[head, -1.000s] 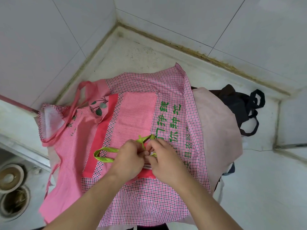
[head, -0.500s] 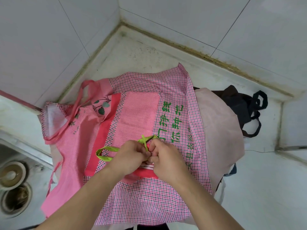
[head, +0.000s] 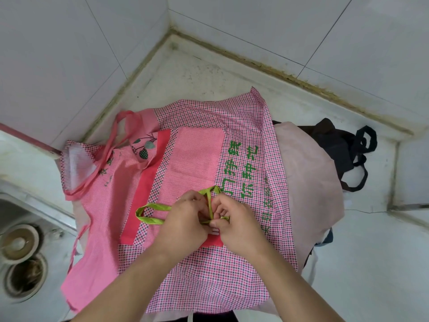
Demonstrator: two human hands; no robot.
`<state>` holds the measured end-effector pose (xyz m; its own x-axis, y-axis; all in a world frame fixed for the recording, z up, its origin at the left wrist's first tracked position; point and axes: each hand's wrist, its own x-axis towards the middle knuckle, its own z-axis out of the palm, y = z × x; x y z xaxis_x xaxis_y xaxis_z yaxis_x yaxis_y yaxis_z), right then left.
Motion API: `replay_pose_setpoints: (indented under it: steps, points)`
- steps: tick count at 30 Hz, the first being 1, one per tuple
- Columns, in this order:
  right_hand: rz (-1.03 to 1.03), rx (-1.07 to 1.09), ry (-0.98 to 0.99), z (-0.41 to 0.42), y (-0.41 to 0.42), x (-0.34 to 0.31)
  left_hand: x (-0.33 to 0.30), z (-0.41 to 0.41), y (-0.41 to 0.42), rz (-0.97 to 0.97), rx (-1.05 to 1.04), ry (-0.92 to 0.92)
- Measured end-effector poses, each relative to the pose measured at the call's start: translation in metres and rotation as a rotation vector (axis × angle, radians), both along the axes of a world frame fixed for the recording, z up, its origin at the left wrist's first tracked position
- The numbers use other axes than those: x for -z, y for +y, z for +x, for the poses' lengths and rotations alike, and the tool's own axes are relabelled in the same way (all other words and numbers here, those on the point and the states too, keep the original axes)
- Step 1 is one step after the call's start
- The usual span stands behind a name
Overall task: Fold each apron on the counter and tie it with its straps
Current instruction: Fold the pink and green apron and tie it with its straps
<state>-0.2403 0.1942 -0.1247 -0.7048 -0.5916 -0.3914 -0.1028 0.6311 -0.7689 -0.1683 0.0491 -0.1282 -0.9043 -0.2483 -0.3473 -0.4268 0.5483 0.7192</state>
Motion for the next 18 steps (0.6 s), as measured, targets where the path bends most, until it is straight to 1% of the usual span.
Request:
replay_pose_setpoints:
  steps: [3, 6, 10, 13, 14, 16, 18]
  points:
    - [0.006, -0.002, 0.010, -0.001, 0.000, 0.001, 0.000, 0.005, 0.003, -0.004, -0.022, 0.080]
    - [0.004, -0.016, 0.037, 0.000, 0.000, 0.002, 0.001, 0.007, 0.004, 0.026, -0.073, 0.079]
    - [-0.021, -0.009, 0.031, 0.002, 0.000, 0.003, -0.004, 0.000, 0.000, 0.122, -0.117, -0.086]
    - [0.004, -0.034, 0.058, 0.000, -0.001, 0.005, -0.010, -0.007, -0.009, 0.338, -0.314, -0.255]
    - [0.019, -0.047, 0.080, 0.000, -0.002, 0.006, -0.011, -0.008, -0.011, 0.377, -0.374, -0.287]
    - [0.057, -0.076, 0.150, 0.000, -0.004, 0.009, -0.010, -0.012, -0.011, 0.335, -0.406, -0.283]
    - [0.068, -0.086, 0.227, 0.002, -0.006, 0.011, -0.011, -0.014, -0.006, 0.143, -0.257, -0.229]
